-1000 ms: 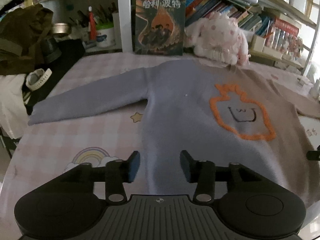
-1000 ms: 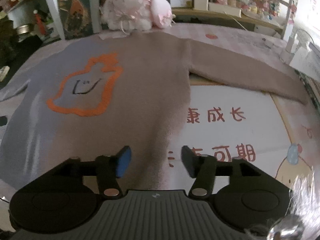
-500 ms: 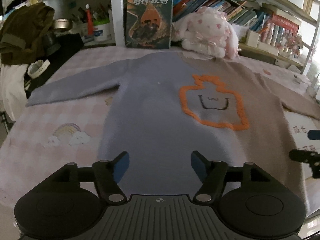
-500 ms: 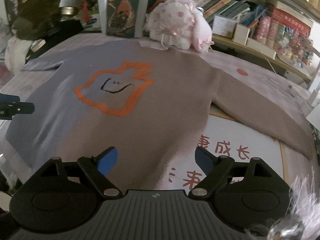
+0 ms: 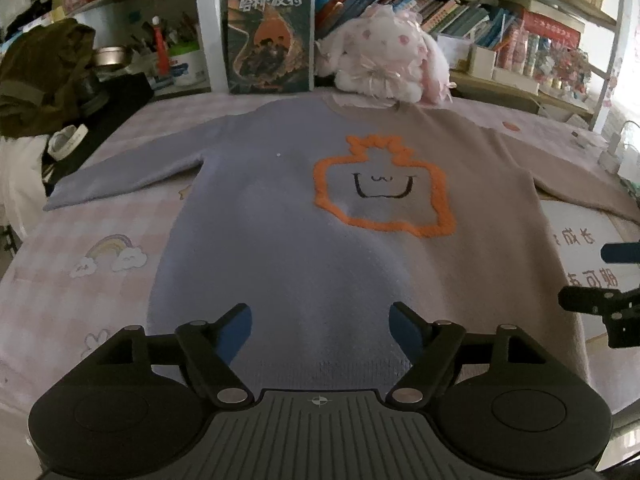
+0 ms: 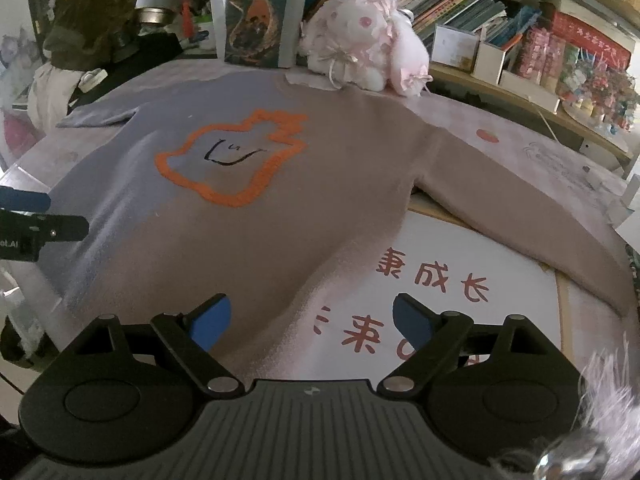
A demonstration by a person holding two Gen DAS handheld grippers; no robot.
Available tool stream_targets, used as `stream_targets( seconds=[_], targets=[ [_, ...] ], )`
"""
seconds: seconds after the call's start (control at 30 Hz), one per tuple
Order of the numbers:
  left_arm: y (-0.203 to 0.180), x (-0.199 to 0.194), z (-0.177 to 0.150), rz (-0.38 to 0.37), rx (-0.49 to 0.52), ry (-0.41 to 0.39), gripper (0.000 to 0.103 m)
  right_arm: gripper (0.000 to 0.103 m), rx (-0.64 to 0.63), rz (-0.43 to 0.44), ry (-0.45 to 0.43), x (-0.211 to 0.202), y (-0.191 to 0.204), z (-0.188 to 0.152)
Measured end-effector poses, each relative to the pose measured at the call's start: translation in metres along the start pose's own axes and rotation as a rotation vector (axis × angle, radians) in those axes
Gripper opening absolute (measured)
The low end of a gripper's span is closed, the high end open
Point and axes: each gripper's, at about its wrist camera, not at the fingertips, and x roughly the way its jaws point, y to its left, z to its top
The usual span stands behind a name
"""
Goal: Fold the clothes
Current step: 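Open both tools and release the hem of the flattened sweater, then move the left tool to the lavender sleeve and grasp its cuff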
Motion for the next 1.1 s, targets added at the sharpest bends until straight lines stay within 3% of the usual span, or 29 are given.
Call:
stream_targets(
  seconds=[0.3,0.67,1.1],
  targets=[
    [0.033,0.004,0.003,-0.077,0.090,-0.025,0.079,0.089,0.042,-0.088,-0.018,0.000,0.032,0.011],
    [0.138,0.012,0.017,-0.141,0.073,-0.049,0.081,0.090,0.091,-0.196,-0.023,0.012,0.122,0.034],
    [0.270,0.045,0.040,0.031,-0.172,-0.115,0.081,0.090,0.121,-0.266,0.000,0.032,0.184,0.052]
  ],
)
